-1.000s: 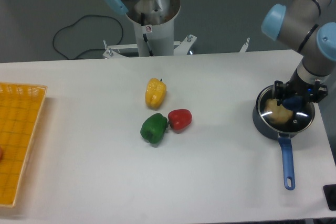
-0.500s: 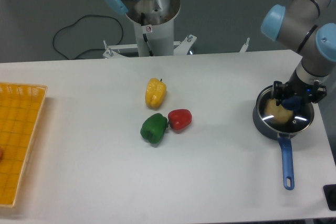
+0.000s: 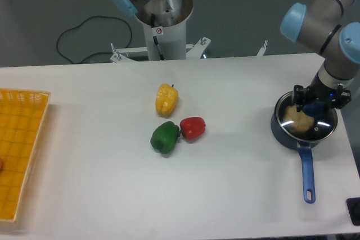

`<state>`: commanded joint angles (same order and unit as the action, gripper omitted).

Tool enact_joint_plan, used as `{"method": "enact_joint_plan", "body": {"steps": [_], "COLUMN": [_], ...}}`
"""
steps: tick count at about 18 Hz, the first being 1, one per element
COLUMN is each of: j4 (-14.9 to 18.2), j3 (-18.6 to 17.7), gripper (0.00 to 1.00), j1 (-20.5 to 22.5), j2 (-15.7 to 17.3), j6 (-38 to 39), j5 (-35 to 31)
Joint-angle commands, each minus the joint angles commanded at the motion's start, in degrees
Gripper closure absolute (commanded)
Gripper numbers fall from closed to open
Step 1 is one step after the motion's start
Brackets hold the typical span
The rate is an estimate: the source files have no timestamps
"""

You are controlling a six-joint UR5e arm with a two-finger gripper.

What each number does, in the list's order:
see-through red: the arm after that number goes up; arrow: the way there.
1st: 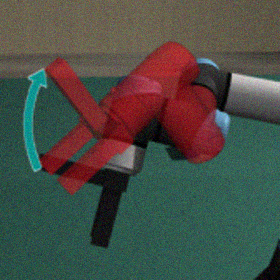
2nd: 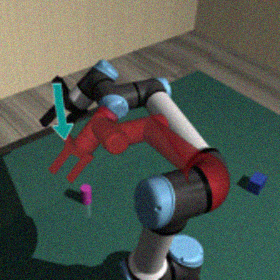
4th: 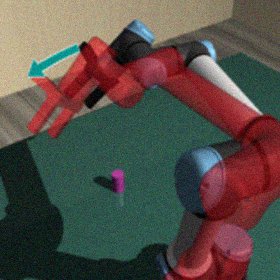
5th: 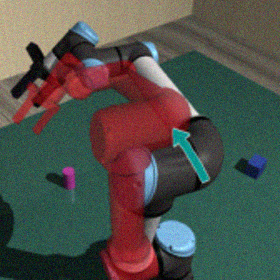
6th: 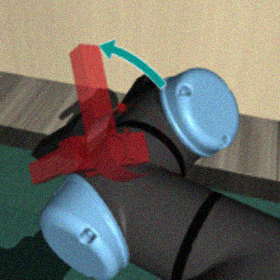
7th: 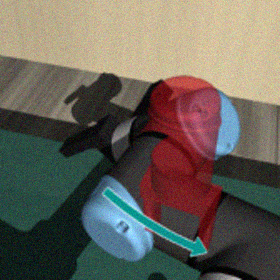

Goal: Close the pot lid
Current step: 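Hold the lid seated on the saucepan with the gripper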

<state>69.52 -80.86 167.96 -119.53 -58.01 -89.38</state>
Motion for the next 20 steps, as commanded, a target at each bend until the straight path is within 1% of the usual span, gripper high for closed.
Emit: {"method": "enact_joint_plan", "body": {"steps": [14, 16, 18, 20], "j4": [-0.18, -0.18, -0.26, -0.53], "j3": [-0.35, -0.35, -0.44, -0.44], "gripper": [0.62, 0.6, 0.55, 0.54], "j1": [-0.09, -0.09, -0.09, -0.09], "j2": [-0.09, -0.09, -0.09, -0.09], "j6": [-0.17, -0.18, -0.18, -0.18], "j5": [0.0, 0.0, 0.0, 0.0]}}
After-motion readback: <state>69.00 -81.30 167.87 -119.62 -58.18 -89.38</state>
